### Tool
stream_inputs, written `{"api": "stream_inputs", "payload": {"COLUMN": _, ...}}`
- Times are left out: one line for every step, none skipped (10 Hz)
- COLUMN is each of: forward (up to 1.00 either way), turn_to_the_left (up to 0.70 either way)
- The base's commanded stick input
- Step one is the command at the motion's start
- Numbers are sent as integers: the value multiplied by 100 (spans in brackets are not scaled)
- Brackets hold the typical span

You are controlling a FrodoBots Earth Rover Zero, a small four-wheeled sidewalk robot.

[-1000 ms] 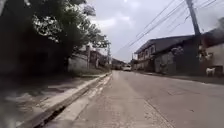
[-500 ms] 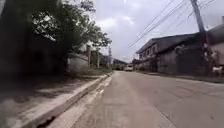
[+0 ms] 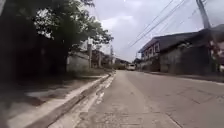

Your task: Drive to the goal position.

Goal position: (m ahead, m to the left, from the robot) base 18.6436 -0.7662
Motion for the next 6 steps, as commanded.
{"api": "stream_inputs", "payload": {"forward": 70, "turn_to_the_left": -35}}
{"api": "stream_inputs", "payload": {"forward": 70, "turn_to_the_left": -35}}
{"api": "stream_inputs", "payload": {"forward": 70, "turn_to_the_left": -35}}
{"api": "stream_inputs", "payload": {"forward": 70, "turn_to_the_left": -22}}
{"api": "stream_inputs", "payload": {"forward": 70, "turn_to_the_left": -5}}
{"api": "stream_inputs", "payload": {"forward": 70, "turn_to_the_left": 0}}
